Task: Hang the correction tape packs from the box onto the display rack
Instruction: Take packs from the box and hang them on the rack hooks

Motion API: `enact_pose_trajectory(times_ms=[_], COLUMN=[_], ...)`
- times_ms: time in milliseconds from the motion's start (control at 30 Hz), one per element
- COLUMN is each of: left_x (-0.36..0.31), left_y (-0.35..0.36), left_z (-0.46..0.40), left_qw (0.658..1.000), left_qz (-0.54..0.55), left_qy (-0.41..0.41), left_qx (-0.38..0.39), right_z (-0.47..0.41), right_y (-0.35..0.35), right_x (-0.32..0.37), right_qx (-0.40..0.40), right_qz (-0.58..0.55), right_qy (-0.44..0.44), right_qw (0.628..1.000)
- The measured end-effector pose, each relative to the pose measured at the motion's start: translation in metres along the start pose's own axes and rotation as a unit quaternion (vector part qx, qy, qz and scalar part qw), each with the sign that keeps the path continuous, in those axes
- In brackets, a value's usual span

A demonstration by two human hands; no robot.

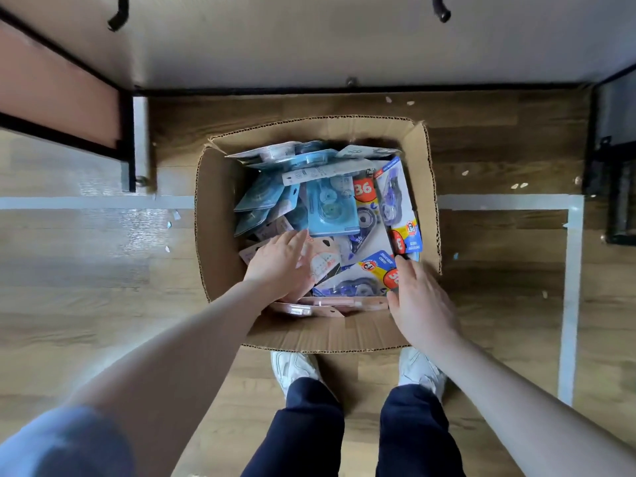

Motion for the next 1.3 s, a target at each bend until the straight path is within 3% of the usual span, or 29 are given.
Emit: enact_pose_trajectory(times_ms=[433,833,1100,1300], left_x=[0.017,0.017,0.006,0.000], left_y=[0.005,-0.026,-0.048,-0.063], left_z=[-0.027,-0.004,0.015,0.032], left_qw=[0.990,0.994,0.991,0.996], left_qz=[0.119,0.013,-0.010,-0.055], left_qy=[0.016,0.091,0.124,0.064], left_qx=[-0.077,-0.052,-0.045,-0.033], right_z=[-0.027,-0.021,-0.019,-0.020], right_y=[0.026,0.025,-0.005,-0.050], right_x=[0.002,0.002,0.004,0.001], right_qx=[0.028,0.021,0.003,-0.025], right_qz=[-0.021,0.029,0.001,0.034], right_qy=[0.047,0.034,-0.005,-0.003], right_qw=[0.998,0.999,1.000,0.999])
Point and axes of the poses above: each hand's wrist, its own z-axis away from the middle knuckle, its own y-axis out of the palm, x = y × z, the point moved 8 cm from there along -z, towards the middle knuckle, and after that the axes turned 14 degrees about z, right-handed, at the moved point
